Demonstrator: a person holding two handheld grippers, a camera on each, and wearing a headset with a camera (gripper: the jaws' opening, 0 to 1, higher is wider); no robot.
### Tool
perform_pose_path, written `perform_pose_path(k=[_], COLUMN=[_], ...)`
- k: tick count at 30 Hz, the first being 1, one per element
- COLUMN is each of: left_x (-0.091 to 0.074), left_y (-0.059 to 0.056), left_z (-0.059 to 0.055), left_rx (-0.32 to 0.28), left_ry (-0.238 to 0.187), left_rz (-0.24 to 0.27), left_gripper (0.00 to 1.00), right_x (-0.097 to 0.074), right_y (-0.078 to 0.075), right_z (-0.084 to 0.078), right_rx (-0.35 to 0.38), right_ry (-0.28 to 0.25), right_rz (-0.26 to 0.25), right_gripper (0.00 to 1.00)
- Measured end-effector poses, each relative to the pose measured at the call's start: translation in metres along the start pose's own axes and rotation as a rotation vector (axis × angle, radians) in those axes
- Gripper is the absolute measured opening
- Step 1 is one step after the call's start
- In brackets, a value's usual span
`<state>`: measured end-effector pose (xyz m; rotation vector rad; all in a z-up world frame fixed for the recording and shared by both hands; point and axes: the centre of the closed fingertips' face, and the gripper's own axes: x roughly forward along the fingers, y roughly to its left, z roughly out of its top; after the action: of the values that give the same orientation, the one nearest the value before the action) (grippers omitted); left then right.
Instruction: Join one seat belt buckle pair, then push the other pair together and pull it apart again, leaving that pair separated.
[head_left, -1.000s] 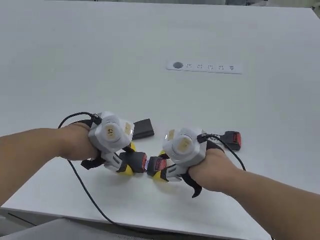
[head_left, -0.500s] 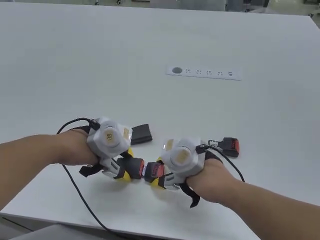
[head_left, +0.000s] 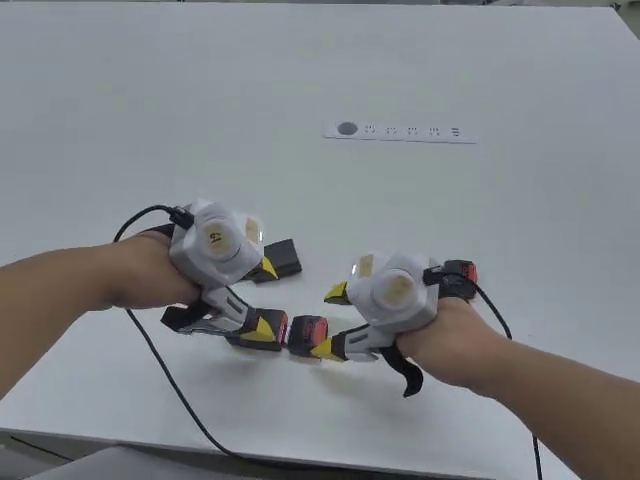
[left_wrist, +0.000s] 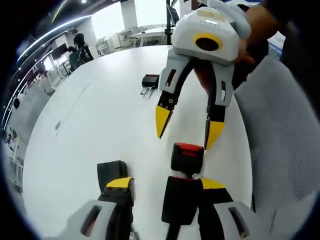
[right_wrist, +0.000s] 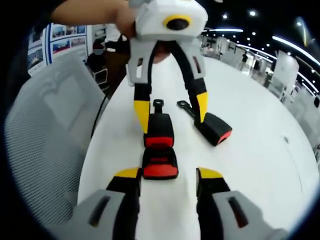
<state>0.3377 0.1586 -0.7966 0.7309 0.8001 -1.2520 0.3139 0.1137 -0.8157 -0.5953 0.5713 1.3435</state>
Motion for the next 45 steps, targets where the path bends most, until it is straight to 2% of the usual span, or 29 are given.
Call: perform_pose_path(k=[2, 6, 8, 10, 11, 16, 20, 25, 28, 29, 30, 32, 35, 37, 40, 41, 42, 45], left_x=[0.000, 0.003, 0.006, 0.006, 0.008, 0.014, 0.019, 0.030, 0.033, 0.035, 0.037, 0.037, 0.039, 0.040, 0.041, 0.042, 0.042, 0.041], left_y=[0.004, 0.018, 0.027, 0.042, 0.046, 0.062, 0.072, 0.076, 0.077, 0.075, 0.076, 0.076, 0.069, 0.070, 0.061, 0.063, 0.064, 0.066], left_z=[0.002, 0.002, -0.001, -0.005, -0.006, -0.013, -0.016, -0.024, -0.030, -0.027, -0.027, -0.027, -0.027, -0.026, -0.025, -0.025, -0.026, -0.028], left_rx=[0.000, -0.013, -0.033, -0.016, -0.024, -0.041, -0.066, -0.054, -0.053, -0.053, -0.047, -0.042, -0.022, -0.010, 0.064, 0.101, 0.052, 0.049], left_ry=[-0.002, 0.005, 0.014, 0.035, 0.037, 0.053, 0.055, 0.086, 0.105, 0.084, 0.086, 0.091, 0.099, 0.104, 0.123, 0.124, 0.131, 0.132], left_rz=[0.010, 0.045, 0.066, 0.120, 0.127, 0.127, 0.125, 0.100, 0.083, 0.061, 0.062, 0.054, 0.000, 0.005, -0.041, -0.039, -0.035, -0.046], left_gripper=[0.53, 0.54, 0.55, 0.55, 0.56, 0.59, 0.59, 0.58, 0.53, 0.51, 0.50, 0.50, 0.44, 0.42, 0.36, 0.35, 0.35, 0.35], right_x=[-0.006, -0.022, -0.031, -0.040, -0.046, -0.066, -0.080, -0.093, -0.097, -0.098, -0.097, -0.095, -0.094, -0.093, -0.095, -0.095, -0.094, -0.093], right_y=[-0.007, -0.025, -0.036, -0.048, -0.055, -0.081, -0.094, -0.106, -0.106, -0.106, -0.105, -0.104, -0.102, -0.101, -0.101, -0.101, -0.102, -0.102], right_z=[-0.004, -0.014, -0.023, -0.032, -0.037, -0.058, -0.078, -0.106, -0.121, -0.123, -0.126, -0.129, -0.127, -0.127, -0.130, -0.130, -0.130, -0.131], right_rx=[-0.001, 0.021, 0.031, 0.035, 0.040, 0.052, 0.048, 0.068, 0.083, 0.082, 0.089, 0.104, 0.097, 0.074, 0.075, 0.078, 0.089, 0.125], right_ry=[0.003, 0.000, 0.009, 0.020, 0.025, 0.051, 0.089, 0.154, 0.182, 0.186, 0.190, 0.192, 0.188, 0.196, 0.209, 0.206, 0.207, 0.214], right_rz=[-0.014, -0.050, -0.073, -0.093, -0.107, -0.145, -0.161, -0.178, -0.164, -0.161, -0.151, -0.134, -0.113, -0.083, -0.047, -0.040, -0.036, -0.021], right_gripper=[0.44, 0.44, 0.44, 0.44, 0.44, 0.43, 0.43, 0.44, 0.45, 0.44, 0.44, 0.44, 0.42, 0.41, 0.37, 0.37, 0.37, 0.36])
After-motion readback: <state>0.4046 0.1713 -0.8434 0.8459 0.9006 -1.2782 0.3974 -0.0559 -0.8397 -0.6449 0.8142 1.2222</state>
